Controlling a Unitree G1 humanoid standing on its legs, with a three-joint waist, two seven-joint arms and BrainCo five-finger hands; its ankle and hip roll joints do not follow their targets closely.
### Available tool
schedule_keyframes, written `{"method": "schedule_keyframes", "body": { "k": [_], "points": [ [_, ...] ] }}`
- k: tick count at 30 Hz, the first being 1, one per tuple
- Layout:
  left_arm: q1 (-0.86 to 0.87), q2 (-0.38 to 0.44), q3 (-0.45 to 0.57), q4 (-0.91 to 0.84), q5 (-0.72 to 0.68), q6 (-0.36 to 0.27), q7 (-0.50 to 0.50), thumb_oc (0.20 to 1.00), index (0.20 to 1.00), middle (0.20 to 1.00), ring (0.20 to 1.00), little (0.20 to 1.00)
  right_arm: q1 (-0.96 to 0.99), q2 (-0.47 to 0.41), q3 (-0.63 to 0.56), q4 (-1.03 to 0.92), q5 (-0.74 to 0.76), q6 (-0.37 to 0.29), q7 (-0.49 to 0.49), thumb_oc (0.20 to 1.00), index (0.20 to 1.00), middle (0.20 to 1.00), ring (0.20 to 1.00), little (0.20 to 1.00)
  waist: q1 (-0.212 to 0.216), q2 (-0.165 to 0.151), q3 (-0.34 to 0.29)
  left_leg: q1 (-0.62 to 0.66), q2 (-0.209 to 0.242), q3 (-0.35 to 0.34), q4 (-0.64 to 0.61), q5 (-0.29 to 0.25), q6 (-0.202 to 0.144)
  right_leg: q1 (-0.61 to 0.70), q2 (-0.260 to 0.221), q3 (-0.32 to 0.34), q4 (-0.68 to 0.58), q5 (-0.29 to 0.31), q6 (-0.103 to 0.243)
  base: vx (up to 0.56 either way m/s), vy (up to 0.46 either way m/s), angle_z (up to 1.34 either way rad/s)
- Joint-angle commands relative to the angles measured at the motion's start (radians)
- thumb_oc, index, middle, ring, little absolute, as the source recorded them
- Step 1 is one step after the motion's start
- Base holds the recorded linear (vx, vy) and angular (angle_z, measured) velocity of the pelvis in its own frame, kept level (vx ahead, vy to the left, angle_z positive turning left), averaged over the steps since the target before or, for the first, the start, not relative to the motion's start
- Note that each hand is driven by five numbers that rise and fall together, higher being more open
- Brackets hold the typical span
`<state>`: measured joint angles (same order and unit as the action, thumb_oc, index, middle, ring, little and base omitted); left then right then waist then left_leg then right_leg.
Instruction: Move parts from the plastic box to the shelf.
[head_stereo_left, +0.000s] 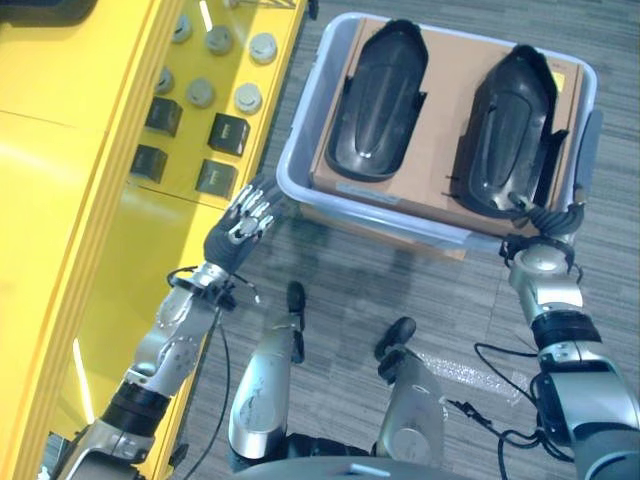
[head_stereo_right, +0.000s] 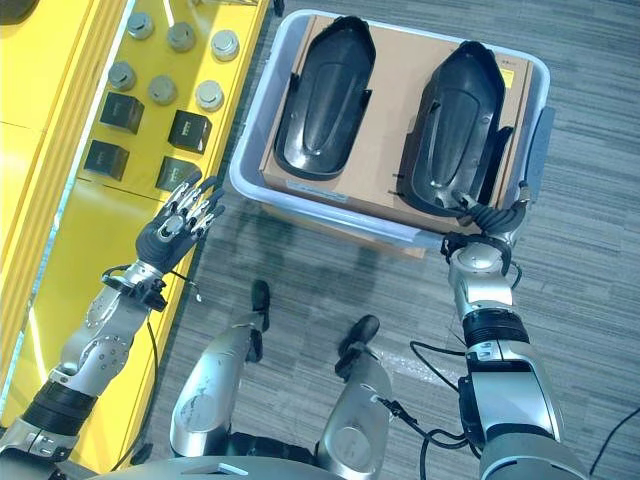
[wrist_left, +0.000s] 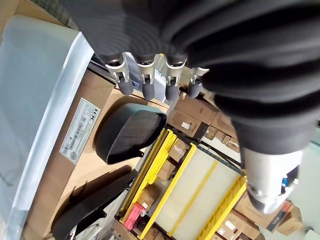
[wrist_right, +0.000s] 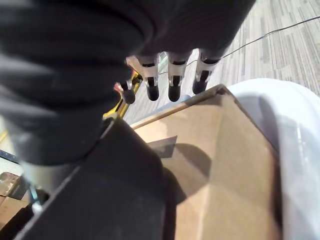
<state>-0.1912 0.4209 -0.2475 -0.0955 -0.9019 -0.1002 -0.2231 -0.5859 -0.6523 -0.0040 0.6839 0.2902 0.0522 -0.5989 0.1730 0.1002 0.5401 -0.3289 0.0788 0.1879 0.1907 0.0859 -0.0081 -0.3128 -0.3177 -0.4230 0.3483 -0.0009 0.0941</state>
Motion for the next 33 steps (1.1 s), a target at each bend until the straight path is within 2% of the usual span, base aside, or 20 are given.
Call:
{"method": "schedule_keyframes", "body": {
  "k": [1,2,15,22,24,25,27,33],
  "points": [
    [-0.022,-0.018,0.001,-0.056,-0.011,-0.035,-0.011,1.000,1.000,1.000,1.000,1.000,0.011,-0.037,0.023,-0.012,0.038,-0.019,0.001,0.335,0.335,0.335,0.335,0.335,0.009,0.005,-0.020,-0.031,0.018,-0.041,0.111,-0.126,-0.042,0.035,0.008,0.013,-0.063,-0.024,0.066,0.00,0.000,0.00],
    [-0.021,-0.019,0.001,-0.056,-0.010,-0.036,-0.013,1.000,1.000,1.000,1.000,1.000,0.011,-0.035,0.021,-0.012,0.043,-0.020,0.009,0.200,0.200,0.200,0.200,0.200,0.008,0.005,-0.020,-0.032,0.018,-0.041,0.111,-0.127,-0.042,0.034,0.008,0.014,-0.062,-0.025,0.066,0.00,0.000,0.00],
    [-0.029,-0.017,0.002,-0.054,-0.009,-0.031,-0.029,1.000,1.000,1.000,1.000,1.000,0.009,-0.022,0.022,-0.025,0.046,-0.036,0.010,0.200,0.200,0.200,0.200,0.200,0.007,-0.002,-0.020,-0.011,0.015,-0.033,0.098,-0.125,-0.040,0.055,0.014,0.013,-0.077,-0.020,0.067,0.00,0.000,0.00],
    [-0.010,-0.015,0.012,-0.074,-0.036,-0.011,-0.050,1.000,1.000,1.000,1.000,1.000,0.048,0.000,0.009,-0.099,0.055,-0.090,0.001,0.200,0.200,0.200,0.200,0.200,-0.002,-0.010,-0.020,0.061,0.018,-0.021,0.074,-0.128,-0.041,0.126,0.022,0.006,-0.104,-0.021,0.065,0.00,0.002,0.00],
    [0.023,-0.014,0.036,-0.108,-0.060,0.018,-0.038,1.000,1.000,1.000,1.000,1.000,0.117,0.024,-0.017,-0.252,0.039,-0.085,-0.005,0.200,0.200,0.200,0.200,0.200,-0.015,-0.021,-0.048,0.126,0.019,0.003,0.035,-0.112,-0.034,0.188,0.028,-0.010,-0.146,-0.004,0.060,0.04,0.028,-0.03],
    [0.027,-0.014,0.040,-0.111,-0.064,0.021,-0.040,1.000,1.000,1.000,1.000,1.000,0.123,0.026,-0.020,-0.261,0.032,-0.102,-0.007,0.200,0.200,0.200,0.200,0.200,-0.016,-0.022,-0.054,0.139,0.020,-0.005,0.031,-0.127,-0.042,0.199,0.032,0.000,-0.146,-0.017,0.071,0.08,0.034,-0.04],
    [0.051,-0.021,0.063,-0.129,-0.077,0.075,-0.031,1.000,1.000,1.000,1.000,1.000,0.174,0.048,-0.040,-0.353,0.009,-0.093,0.000,0.200,0.200,0.200,0.200,0.200,-0.027,-0.027,-0.091,0.183,0.019,0.019,0.001,-0.113,-0.034,0.238,0.038,-0.012,-0.180,-0.001,0.066,0.07,0.049,-0.04],
    [0.081,-0.026,0.078,-0.136,-0.091,0.160,0.032,1.000,1.000,1.000,1.000,1.000,0.243,0.081,-0.049,-0.489,-0.017,-0.093,0.035,0.200,0.200,0.200,0.200,0.200,-0.042,-0.036,-0.187,0.280,0.022,0.052,-0.054,-0.118,-0.036,0.329,0.057,-0.007,-0.246,0.004,0.077,0.09,0.035,-0.07]
  ]
}}
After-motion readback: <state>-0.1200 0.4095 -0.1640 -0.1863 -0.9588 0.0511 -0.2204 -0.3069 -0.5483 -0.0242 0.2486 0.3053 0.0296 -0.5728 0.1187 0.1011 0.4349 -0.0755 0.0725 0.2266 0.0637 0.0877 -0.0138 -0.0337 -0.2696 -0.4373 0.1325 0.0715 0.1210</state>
